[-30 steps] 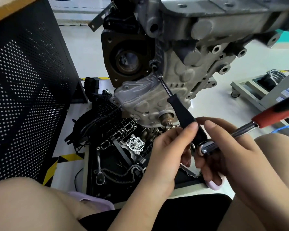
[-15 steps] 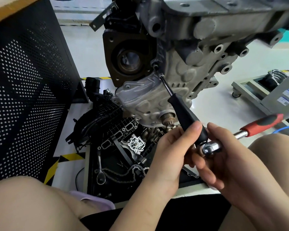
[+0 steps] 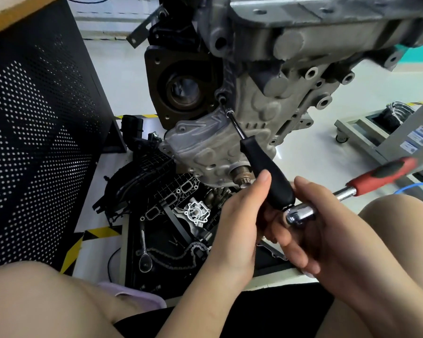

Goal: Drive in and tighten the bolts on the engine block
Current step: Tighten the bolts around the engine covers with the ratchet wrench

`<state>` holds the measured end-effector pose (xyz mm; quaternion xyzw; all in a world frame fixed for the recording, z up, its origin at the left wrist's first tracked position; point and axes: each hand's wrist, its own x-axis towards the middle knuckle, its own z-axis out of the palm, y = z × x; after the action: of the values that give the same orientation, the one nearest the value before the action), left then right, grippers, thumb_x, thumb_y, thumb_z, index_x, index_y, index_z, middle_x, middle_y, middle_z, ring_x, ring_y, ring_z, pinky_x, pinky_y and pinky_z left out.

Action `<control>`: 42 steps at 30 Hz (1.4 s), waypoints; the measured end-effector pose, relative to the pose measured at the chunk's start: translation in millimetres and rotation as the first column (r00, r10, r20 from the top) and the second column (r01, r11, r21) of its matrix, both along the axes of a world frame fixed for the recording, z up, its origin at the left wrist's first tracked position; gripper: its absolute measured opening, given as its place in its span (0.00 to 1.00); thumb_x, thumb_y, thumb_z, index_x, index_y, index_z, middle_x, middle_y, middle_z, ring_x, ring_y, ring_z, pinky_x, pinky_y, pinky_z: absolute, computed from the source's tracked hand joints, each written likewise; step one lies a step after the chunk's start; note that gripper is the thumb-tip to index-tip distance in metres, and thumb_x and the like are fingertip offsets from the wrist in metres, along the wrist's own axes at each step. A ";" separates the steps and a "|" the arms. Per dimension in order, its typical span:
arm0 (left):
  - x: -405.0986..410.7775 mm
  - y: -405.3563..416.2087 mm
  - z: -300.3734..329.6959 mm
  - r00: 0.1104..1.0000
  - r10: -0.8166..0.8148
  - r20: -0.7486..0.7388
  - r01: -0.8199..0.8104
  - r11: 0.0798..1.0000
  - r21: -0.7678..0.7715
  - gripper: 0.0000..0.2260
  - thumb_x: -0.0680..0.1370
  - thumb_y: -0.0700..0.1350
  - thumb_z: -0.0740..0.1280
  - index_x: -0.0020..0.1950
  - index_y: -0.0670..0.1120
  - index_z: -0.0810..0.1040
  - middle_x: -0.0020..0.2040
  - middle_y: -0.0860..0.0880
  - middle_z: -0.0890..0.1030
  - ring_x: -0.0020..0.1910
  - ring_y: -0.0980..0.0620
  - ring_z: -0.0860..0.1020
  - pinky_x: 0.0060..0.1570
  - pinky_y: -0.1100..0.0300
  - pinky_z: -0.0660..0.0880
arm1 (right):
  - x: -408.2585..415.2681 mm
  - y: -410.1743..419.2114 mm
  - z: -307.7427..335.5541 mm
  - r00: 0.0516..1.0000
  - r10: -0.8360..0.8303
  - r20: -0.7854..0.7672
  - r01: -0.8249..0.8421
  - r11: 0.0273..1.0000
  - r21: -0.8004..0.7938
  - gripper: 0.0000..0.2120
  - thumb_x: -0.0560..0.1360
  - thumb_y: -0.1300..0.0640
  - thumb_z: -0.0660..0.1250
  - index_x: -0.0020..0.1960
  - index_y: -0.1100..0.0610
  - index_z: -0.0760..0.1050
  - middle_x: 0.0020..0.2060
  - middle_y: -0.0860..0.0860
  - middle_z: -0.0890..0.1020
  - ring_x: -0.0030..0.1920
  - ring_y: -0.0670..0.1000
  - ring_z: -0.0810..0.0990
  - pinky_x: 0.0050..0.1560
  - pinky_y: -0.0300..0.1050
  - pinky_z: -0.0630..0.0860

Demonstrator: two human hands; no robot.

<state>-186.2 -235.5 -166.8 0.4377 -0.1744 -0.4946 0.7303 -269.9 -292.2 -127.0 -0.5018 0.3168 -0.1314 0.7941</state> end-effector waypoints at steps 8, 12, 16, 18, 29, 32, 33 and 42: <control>0.2 -0.4 -1.1 0.999 -0.006 -0.037 0.006 1.000 -0.010 0.24 0.66 0.58 0.67 0.42 0.36 0.74 0.18 0.49 0.67 0.14 0.51 0.67 0.20 0.65 0.69 | 4.1 5.9 -4.3 0.996 -0.084 -0.014 0.084 0.996 -0.036 0.20 0.68 0.45 0.59 0.24 0.55 0.76 0.20 0.55 0.72 0.15 0.49 0.66 0.14 0.32 0.59; 0.8 -1.3 -2.7 0.999 0.041 0.027 -0.041 0.999 0.021 0.27 0.68 0.56 0.68 0.47 0.31 0.71 0.20 0.48 0.69 0.14 0.52 0.66 0.19 0.67 0.66 | 4.7 6.2 -6.0 0.981 -0.189 -0.043 0.172 0.952 -0.252 0.21 0.75 0.50 0.59 0.25 0.54 0.73 0.19 0.57 0.73 0.16 0.52 0.67 0.16 0.34 0.59; 0.2 -3.2 -4.4 0.988 0.115 0.103 -0.122 0.990 0.071 0.21 0.64 0.57 0.74 0.41 0.41 0.75 0.26 0.50 0.72 0.19 0.55 0.68 0.21 0.68 0.65 | 3.0 4.2 -6.7 0.976 -0.198 -0.091 0.148 0.910 -0.387 0.14 0.72 0.48 0.60 0.29 0.51 0.71 0.19 0.55 0.73 0.17 0.53 0.69 0.18 0.32 0.60; 0.4 -3.4 -4.0 0.986 0.117 0.121 -0.126 0.990 0.070 0.22 0.61 0.58 0.71 0.42 0.40 0.76 0.25 0.51 0.73 0.18 0.56 0.68 0.21 0.69 0.65 | 2.5 3.0 -8.0 0.978 -0.192 -0.087 0.147 0.917 -0.372 0.14 0.72 0.48 0.60 0.29 0.51 0.71 0.20 0.56 0.73 0.17 0.53 0.69 0.18 0.32 0.60; 6.4 -3.8 -0.7 0.998 0.002 0.056 -0.005 0.999 0.045 0.17 0.65 0.59 0.70 0.24 0.50 0.75 0.25 0.48 0.65 0.24 0.51 0.66 0.27 0.62 0.63 | -1.0 -4.1 -1.8 0.999 0.004 0.045 -0.013 0.979 0.203 0.16 0.63 0.47 0.63 0.29 0.59 0.77 0.19 0.52 0.69 0.14 0.45 0.63 0.15 0.29 0.58; 4.8 -3.8 1.3 1.000 -0.028 -0.005 0.028 1.000 0.002 0.13 0.65 0.56 0.69 0.31 0.47 0.76 0.20 0.49 0.70 0.16 0.52 0.68 0.21 0.66 0.68 | 1.0 -0.8 -5.4 0.999 -0.037 0.005 0.037 0.999 0.039 0.18 0.69 0.48 0.61 0.25 0.55 0.76 0.19 0.54 0.71 0.15 0.47 0.65 0.15 0.31 0.58; 4.2 -4.4 1.4 1.000 -0.018 -0.017 0.018 1.000 0.003 0.13 0.64 0.54 0.68 0.34 0.45 0.75 0.20 0.48 0.71 0.15 0.52 0.68 0.20 0.67 0.68 | 1.2 0.2 -7.6 0.997 -0.077 -0.025 0.075 0.995 -0.065 0.19 0.72 0.50 0.61 0.24 0.54 0.76 0.19 0.55 0.72 0.15 0.49 0.66 0.16 0.31 0.58; 6.7 -4.7 -6.7 0.992 0.108 0.072 -0.115 0.987 0.111 0.16 0.63 0.52 0.76 0.42 0.44 0.78 0.37 0.42 0.72 0.31 0.48 0.69 0.27 0.61 0.65 | 3.7 6.3 -9.8 0.983 -0.173 -0.065 0.130 0.897 -0.423 0.15 0.73 0.52 0.64 0.27 0.49 0.73 0.20 0.54 0.75 0.16 0.50 0.69 0.17 0.32 0.60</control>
<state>-179.5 -240.2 -173.5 0.5042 -0.1448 -0.4475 0.7243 -266.3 -285.9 -136.8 -0.6394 0.3592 -0.2320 0.6390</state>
